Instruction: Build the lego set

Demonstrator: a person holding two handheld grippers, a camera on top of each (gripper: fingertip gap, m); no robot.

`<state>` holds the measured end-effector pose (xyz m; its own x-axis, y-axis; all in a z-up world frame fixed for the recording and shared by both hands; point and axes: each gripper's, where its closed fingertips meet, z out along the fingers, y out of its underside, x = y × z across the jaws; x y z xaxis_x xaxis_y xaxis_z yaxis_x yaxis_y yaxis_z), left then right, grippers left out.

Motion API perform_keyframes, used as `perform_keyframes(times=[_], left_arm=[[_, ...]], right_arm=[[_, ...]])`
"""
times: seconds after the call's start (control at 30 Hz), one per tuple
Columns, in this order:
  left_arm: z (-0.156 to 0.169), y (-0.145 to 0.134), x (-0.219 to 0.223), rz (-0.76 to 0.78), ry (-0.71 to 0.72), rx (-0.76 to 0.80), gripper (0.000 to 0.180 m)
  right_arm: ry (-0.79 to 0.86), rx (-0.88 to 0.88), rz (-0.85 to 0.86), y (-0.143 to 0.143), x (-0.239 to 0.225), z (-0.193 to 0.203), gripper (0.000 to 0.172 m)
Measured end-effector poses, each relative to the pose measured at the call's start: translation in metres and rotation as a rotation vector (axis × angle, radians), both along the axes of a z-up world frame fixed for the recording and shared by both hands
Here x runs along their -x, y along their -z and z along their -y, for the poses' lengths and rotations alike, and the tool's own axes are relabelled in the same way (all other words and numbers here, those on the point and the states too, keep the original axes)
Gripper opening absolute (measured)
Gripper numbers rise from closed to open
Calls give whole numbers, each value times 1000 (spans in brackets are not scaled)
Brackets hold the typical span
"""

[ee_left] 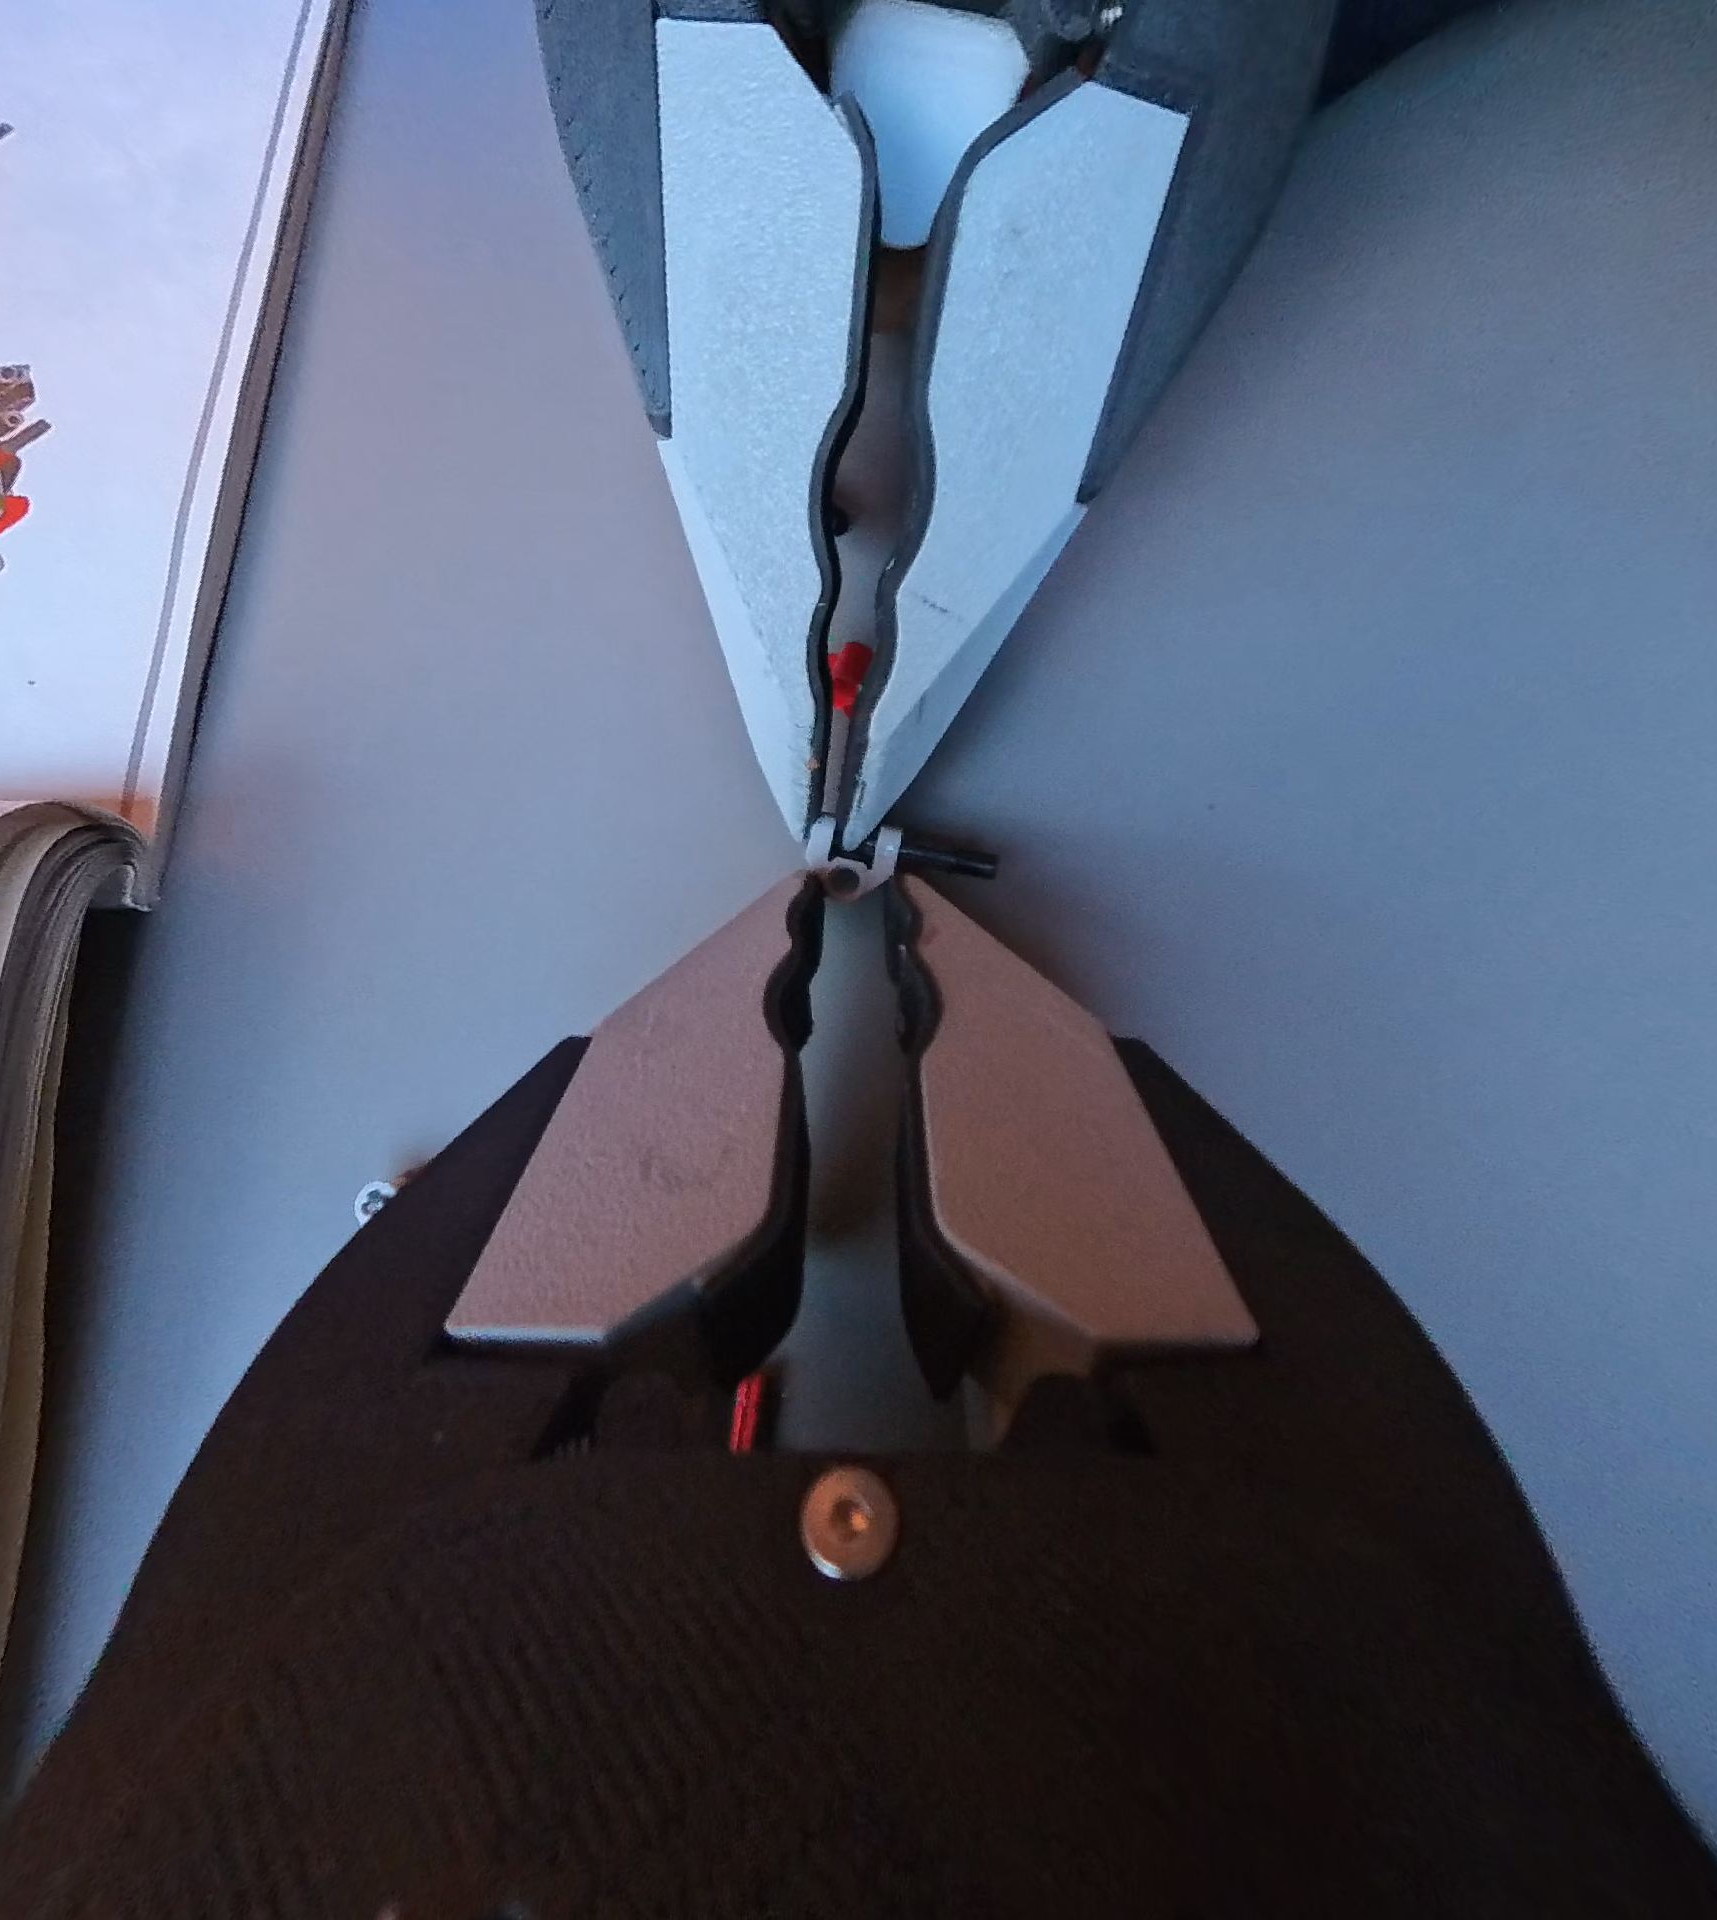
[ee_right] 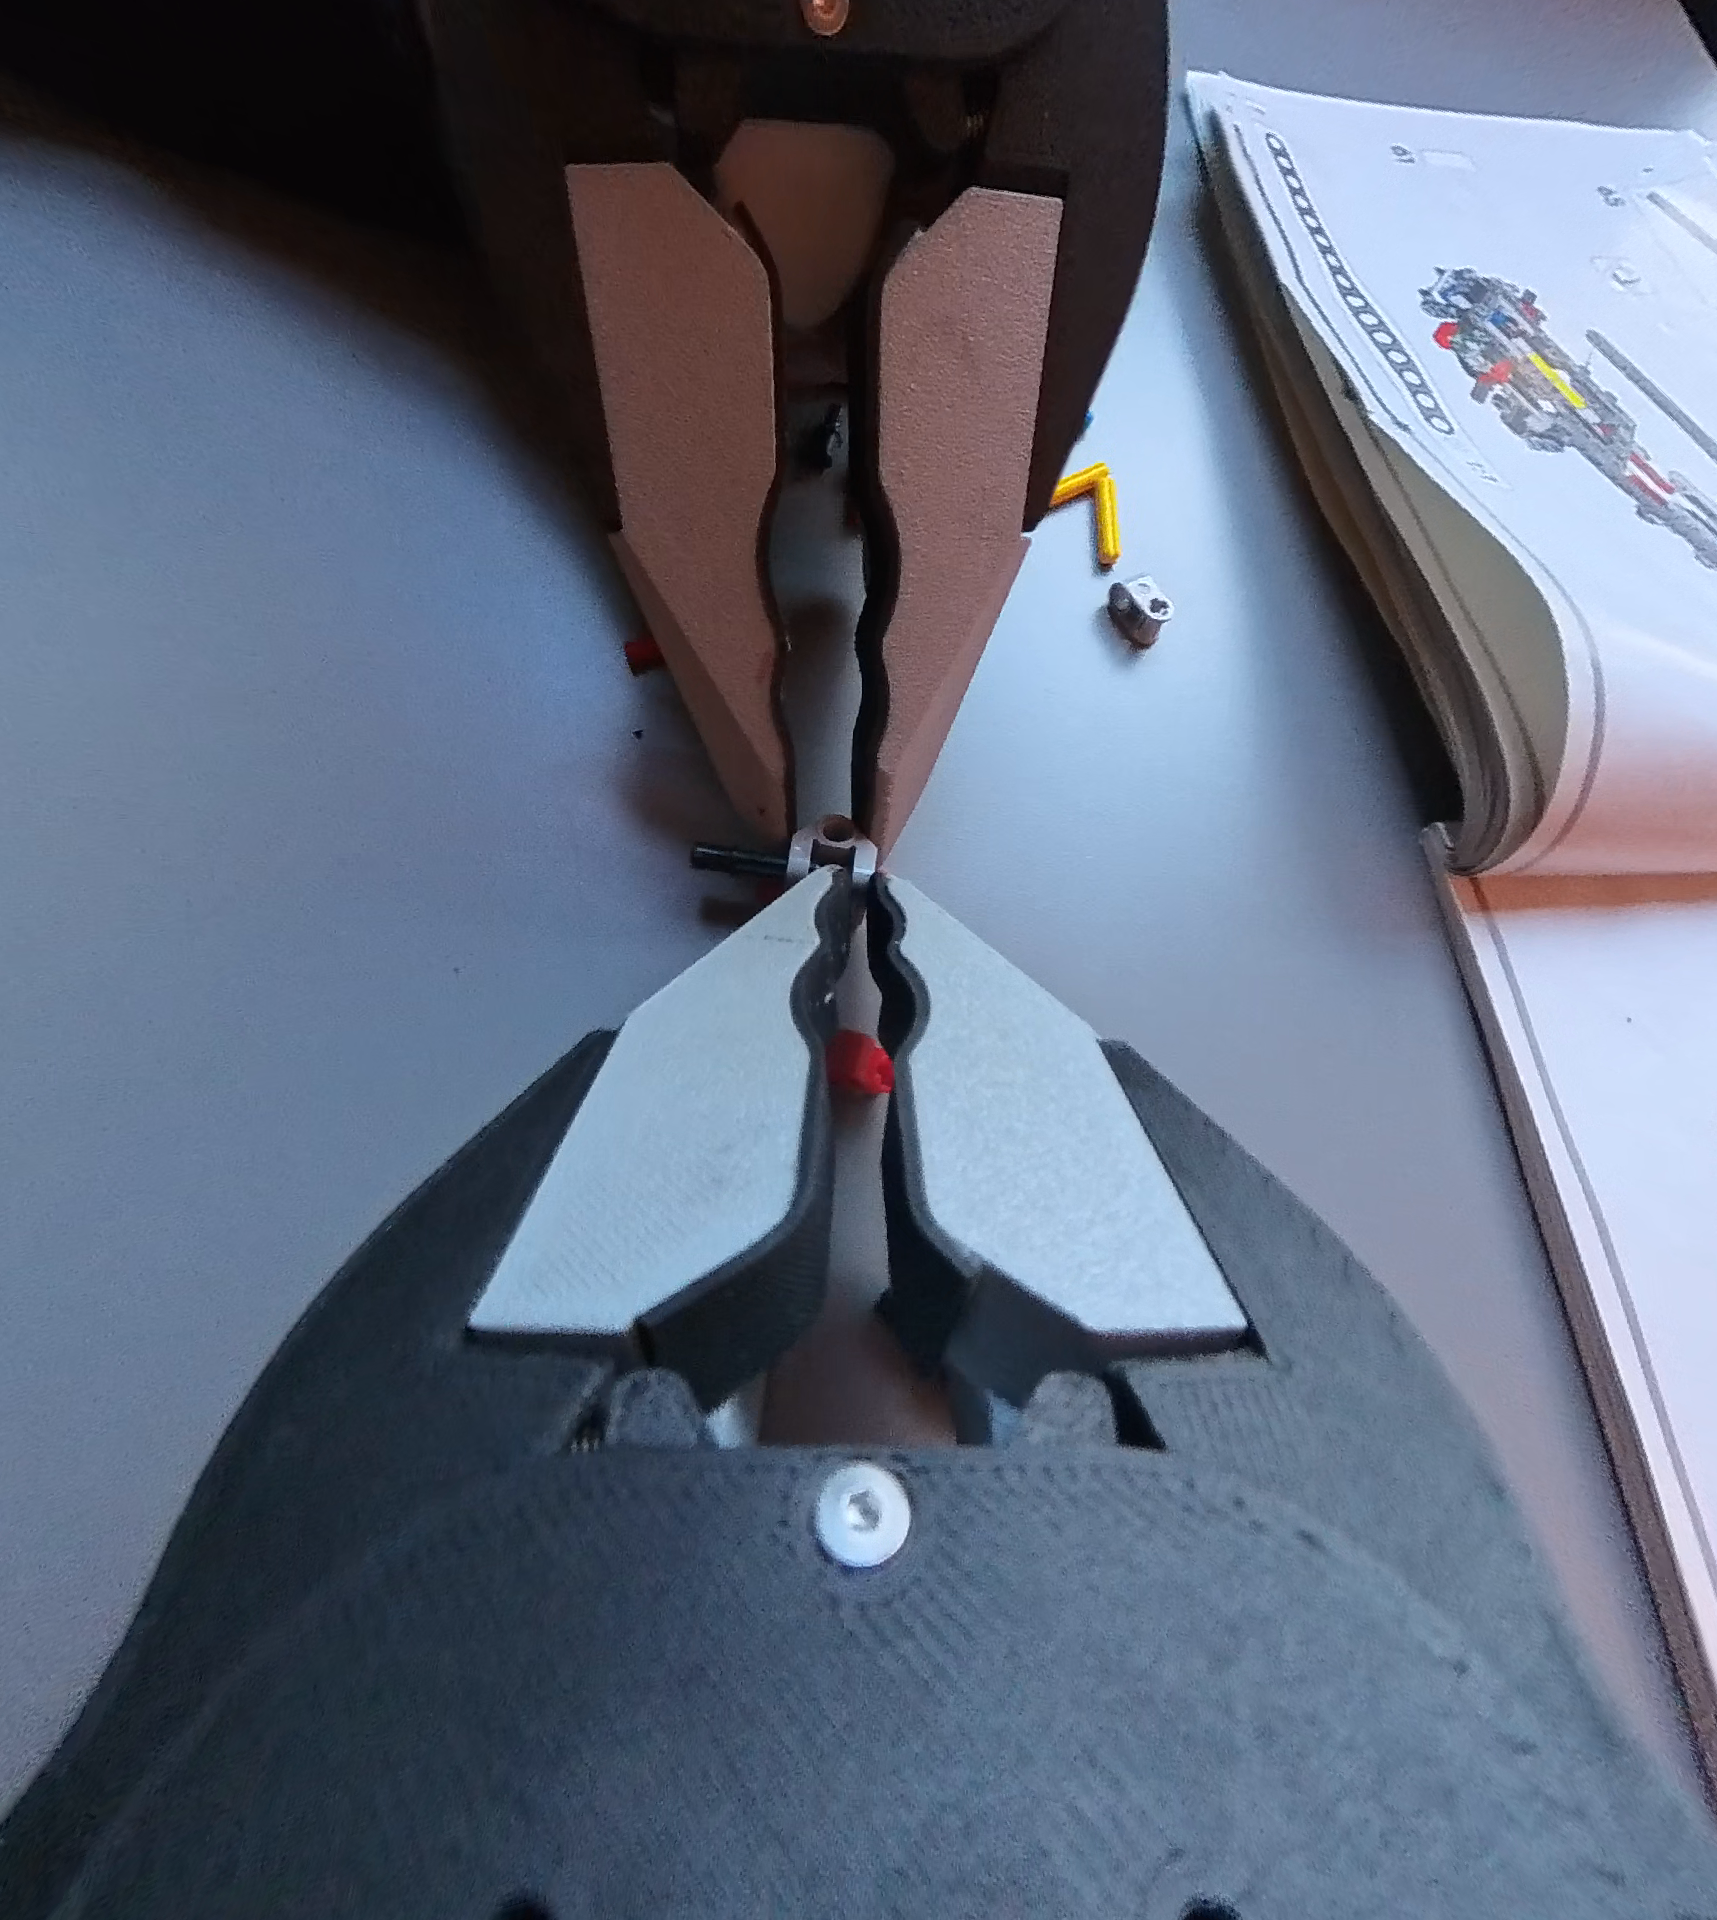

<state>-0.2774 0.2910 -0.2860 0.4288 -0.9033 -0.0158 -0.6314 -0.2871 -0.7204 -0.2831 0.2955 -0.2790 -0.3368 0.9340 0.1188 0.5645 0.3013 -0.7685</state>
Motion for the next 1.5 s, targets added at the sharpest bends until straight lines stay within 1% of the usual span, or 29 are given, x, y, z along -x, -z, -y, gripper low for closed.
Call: perform_keyframes(times=[0.43,0.8,0.83,0.87,0.93,0.97,1.03,1.13,1.23,1.33,1.4,1.43,1.5], left_arm=[[1,0,-1,7,3,14,10],[-1,0,0,1,-22,-2,10],[-2,0,0,-3,-25,-9,8],[-3,0,1,-9,-34,-22,6],[-4,0,2,-24,-41,-44,0],[-4,0,1,-29,-41,-55,0],[-4,0,1,-26,-50,-50,0],[-5,0,1,-7,-64,-16,0],[-6,0,2,-8,-74,-21,0],[-7,-1,2,0,-80,-11,8],[-7,-1,2,14,-78,17,19],[-8,-1,1,21,-74,31,25],[-10,-1,1,25,-56,35,30]], right_arm=[[-55,13,4,0,0,2,0],[-38,53,27,0,1,0,0],[-34,47,18,-1,2,-1,0],[-22,33,-6,-4,3,-3,1],[10,7,-68,-11,4,-10,14],[0,34,-97,-16,3,-8,19],[-25,97,-98,-20,0,-4,15],[-33,92,-43,-11,0,-2,13],[-29,68,-34,-9,-1,-3,20],[27,65,-65,-17,-8,-16,22],[76,93,-99,-30,-17,-20,22],[98,106,-124,-38,-22,-21,22],[134,126,-159,-47,-31,-17,18]])
